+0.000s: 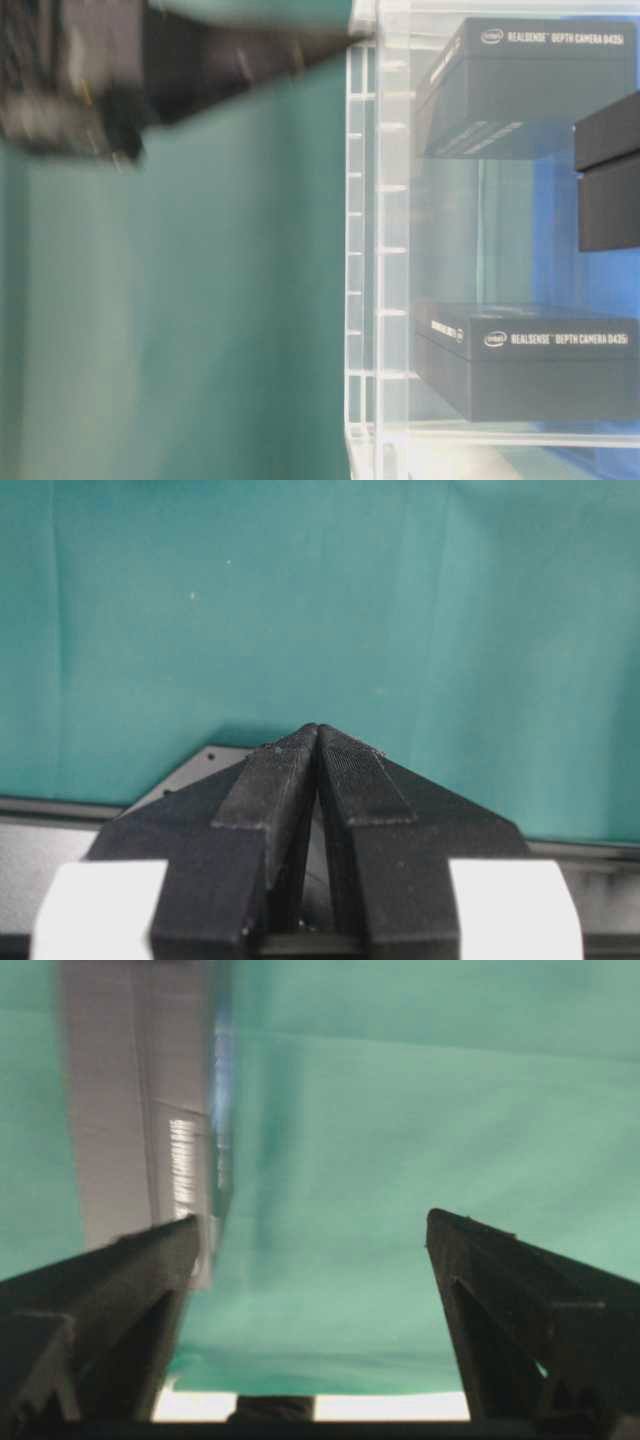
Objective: Take the box out of the case with the right arm.
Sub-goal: 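Lower the box onto the table and open the right gripper, then withdraw the right gripper to the right side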
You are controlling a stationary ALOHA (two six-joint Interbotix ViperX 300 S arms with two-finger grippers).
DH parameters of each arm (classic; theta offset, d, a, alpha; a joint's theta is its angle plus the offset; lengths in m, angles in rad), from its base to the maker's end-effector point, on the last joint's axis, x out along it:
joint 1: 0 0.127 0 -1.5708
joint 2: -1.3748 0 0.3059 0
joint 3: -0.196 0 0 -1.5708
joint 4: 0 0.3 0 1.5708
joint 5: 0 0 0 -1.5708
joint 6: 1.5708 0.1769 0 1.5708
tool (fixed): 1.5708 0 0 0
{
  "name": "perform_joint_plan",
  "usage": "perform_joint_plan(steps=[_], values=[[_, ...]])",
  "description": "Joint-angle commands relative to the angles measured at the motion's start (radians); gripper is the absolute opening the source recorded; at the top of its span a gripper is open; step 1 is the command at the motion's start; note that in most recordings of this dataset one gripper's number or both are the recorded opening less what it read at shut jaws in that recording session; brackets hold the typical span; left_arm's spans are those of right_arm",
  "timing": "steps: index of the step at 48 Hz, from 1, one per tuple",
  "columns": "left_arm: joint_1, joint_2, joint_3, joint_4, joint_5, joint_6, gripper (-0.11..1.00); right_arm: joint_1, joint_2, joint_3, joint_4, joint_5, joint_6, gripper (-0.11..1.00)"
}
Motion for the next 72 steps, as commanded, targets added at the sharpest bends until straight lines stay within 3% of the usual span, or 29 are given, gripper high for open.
perform_joint_plan(steps=[1, 21, 44, 48, 56, 72], values=[[0.002, 0.002, -0.023, 0.002, -0.003, 0.002, 0.0, 0.021, -0.094, 0.043, 0.002, -0.002, 0.008, 0.88], [0.002, 0.002, -0.023, 0.002, -0.003, 0.003, 0.0, 0.118, -0.368, 0.305, -0.002, 0.005, 0.107, 0.88], [0.002, -0.002, -0.023, 0.002, -0.003, 0.006, 0.0, 0.089, -0.396, 0.324, -0.018, 0.009, 0.077, 0.87], [0.002, -0.002, -0.023, 0.002, -0.003, 0.006, 0.0, 0.054, -0.407, 0.33, -0.018, 0.014, 0.04, 0.87], [0.002, -0.002, -0.021, 0.002, -0.003, 0.006, 0.0, -0.071, -0.443, 0.351, -0.018, 0.023, -0.101, 0.87], [0.002, 0.0, -0.023, 0.002, -0.002, 0.006, 0.0, -0.416, -0.503, 0.377, -0.023, 0.041, -0.468, 0.87]])
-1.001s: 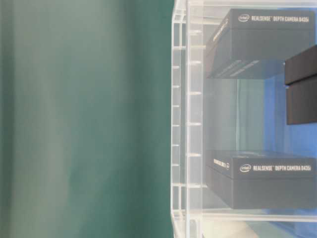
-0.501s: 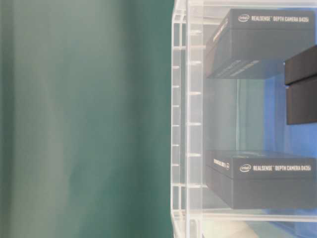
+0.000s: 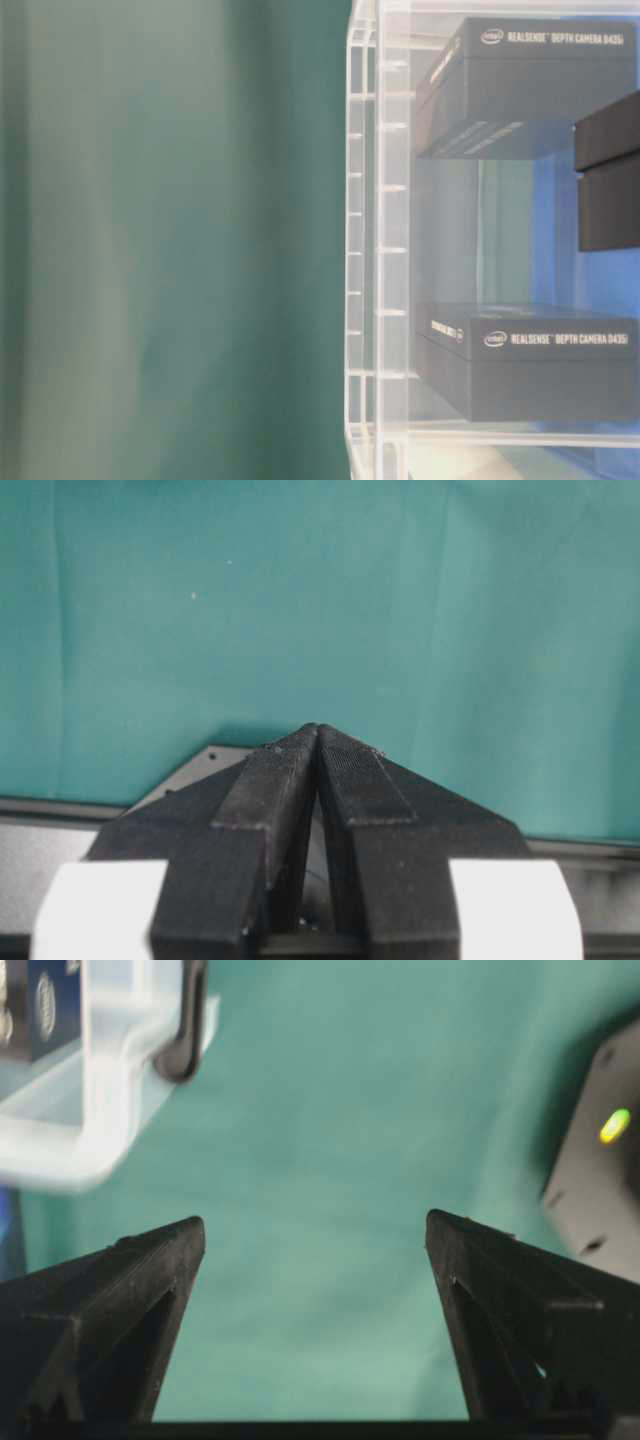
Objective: Take the box out of the case with the right arm.
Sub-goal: 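Withdraw the right gripper to the right side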
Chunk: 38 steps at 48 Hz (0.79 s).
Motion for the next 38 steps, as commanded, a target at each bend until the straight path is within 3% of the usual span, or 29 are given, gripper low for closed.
perform_joint_plan(steps=[1, 14, 38], values=[[0.002, 0.003, -0.023, 0.003, -0.005, 0.002, 0.0, -0.087, -0.012, -0.011, -0.003, 0.005, -0.075, 0.87], [0.002, 0.005, -0.023, 0.003, -0.005, 0.002, 0.0, -0.241, -0.006, -0.017, 0.002, 0.003, -0.232, 0.87], [0.002, 0.006, -0.023, 0.003, -0.003, 0.002, 0.0, -0.25, -0.006, -0.012, 0.002, 0.005, -0.239, 0.87]])
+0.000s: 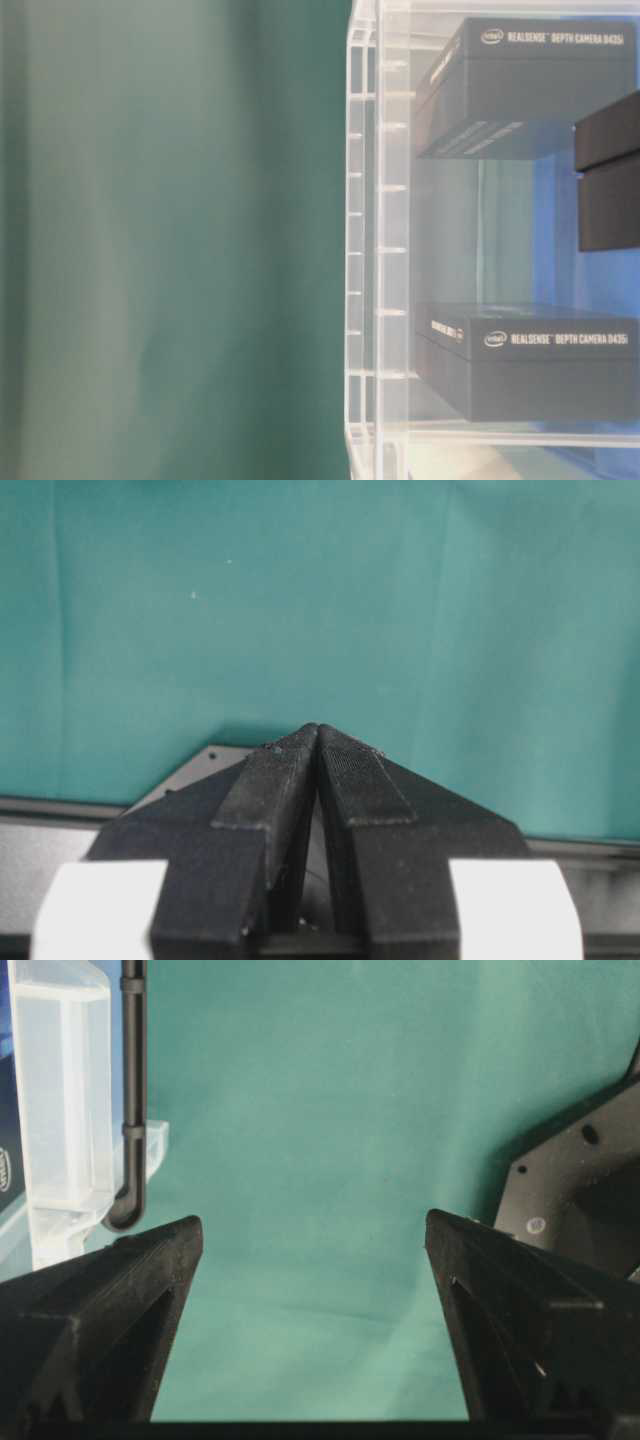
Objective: Take the box out of the case with the right arm.
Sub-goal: 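Withdraw the right gripper to the right side, then move the open right gripper over the left black box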
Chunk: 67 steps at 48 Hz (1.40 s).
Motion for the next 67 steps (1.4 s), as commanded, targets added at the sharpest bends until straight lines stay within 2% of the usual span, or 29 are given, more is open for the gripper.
perform_joint_plan(steps=[1, 12, 18, 28, 34, 54, 67], values=[[0.003, 0.006, -0.023, 0.002, -0.003, 0.002, 0.0, -0.003, -0.005, -0.012, 0.002, 0.003, -0.002, 0.87], [0.003, 0.005, -0.023, 0.002, -0.002, 0.002, 0.0, -0.003, -0.005, -0.017, 0.002, 0.003, 0.002, 0.87], [0.003, 0.006, -0.023, 0.002, -0.003, 0.002, 0.0, -0.002, 0.009, -0.034, 0.017, -0.009, 0.002, 0.87], [0.003, 0.006, -0.025, 0.002, -0.003, 0.002, 0.0, 0.021, 0.121, -0.138, 0.029, -0.032, 0.002, 0.87], [0.003, 0.006, -0.025, 0.002, -0.003, 0.0, 0.0, 0.043, 0.222, -0.236, 0.029, -0.046, 0.002, 0.87], [0.003, 0.006, -0.026, 0.002, -0.002, 0.0, 0.0, 0.1, 0.601, -0.673, 0.028, -0.048, 0.002, 0.87], [0.003, 0.005, -0.026, 0.002, -0.002, 0.002, 0.0, 0.126, 0.801, -0.931, 0.029, -0.048, -0.005, 0.87]])
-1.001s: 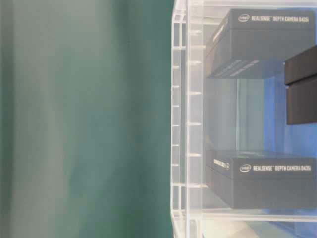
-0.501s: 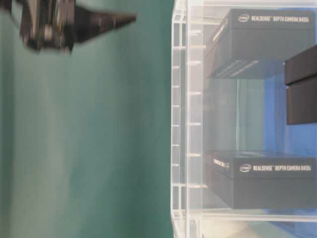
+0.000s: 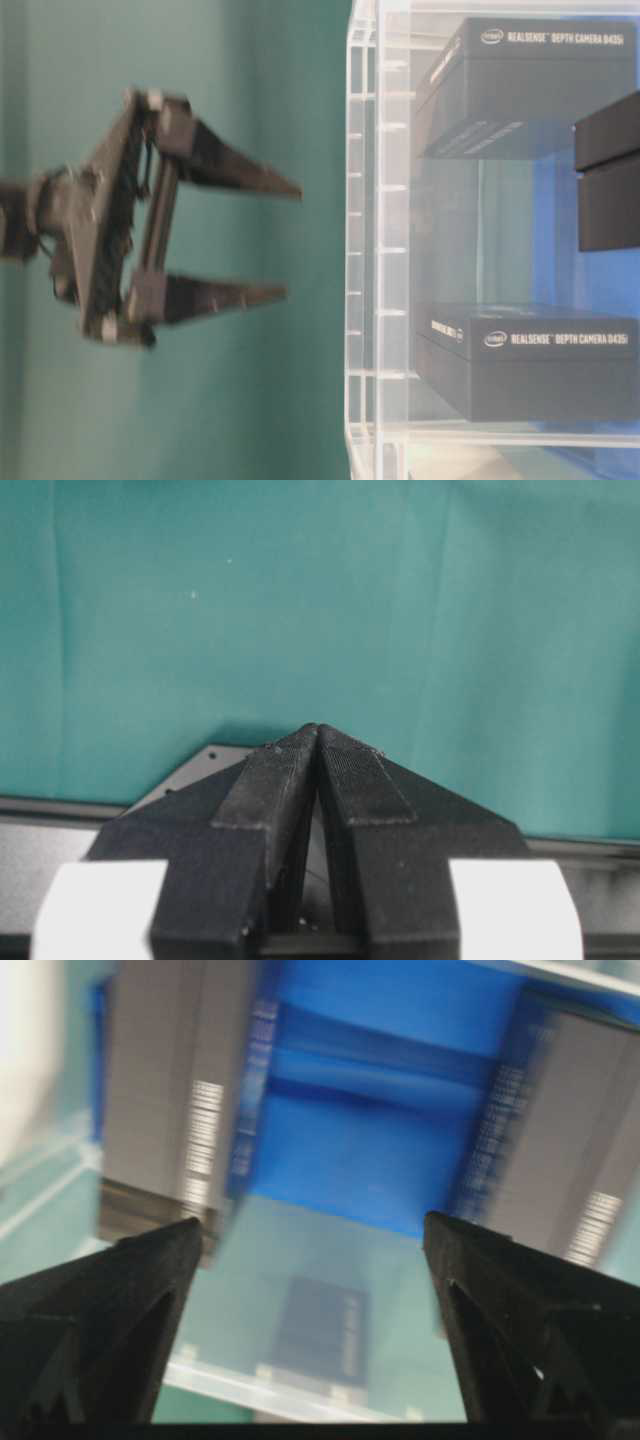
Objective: Take the box out of the case with the right arm.
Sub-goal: 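Move the open right gripper over the left black box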
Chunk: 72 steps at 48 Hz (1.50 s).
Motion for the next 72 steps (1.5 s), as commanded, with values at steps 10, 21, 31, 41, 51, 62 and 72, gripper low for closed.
perform_joint_plan(steps=[10, 21, 31, 41, 51, 62, 72], values=[[0.003, 0.002, -0.028, 0.003, -0.002, 0.002, 0.0, 0.017, 0.098, -0.195, 0.005, -0.005, -0.003, 0.87], [0.003, 0.0, -0.029, 0.003, -0.002, 0.002, 0.0, 0.021, 0.132, -0.218, 0.026, -0.014, -0.003, 0.87], [0.003, 0.002, -0.029, 0.003, -0.002, 0.002, 0.0, 0.023, 0.137, -0.218, 0.028, -0.043, -0.003, 0.88], [0.003, 0.003, -0.029, 0.003, -0.002, 0.002, 0.0, 0.023, 0.143, -0.218, 0.028, -0.051, 0.005, 0.91], [0.003, 0.003, -0.029, 0.003, -0.002, 0.002, 0.0, 0.028, 0.167, -0.216, 0.025, -0.063, 0.006, 0.93], [0.003, 0.002, -0.029, 0.003, -0.002, 0.0, 0.0, 0.028, 0.176, -0.215, 0.017, -0.063, 0.014, 0.93], [0.003, 0.003, -0.029, 0.003, -0.002, 0.002, 0.0, 0.028, 0.176, -0.213, 0.002, -0.06, 0.04, 0.93]])
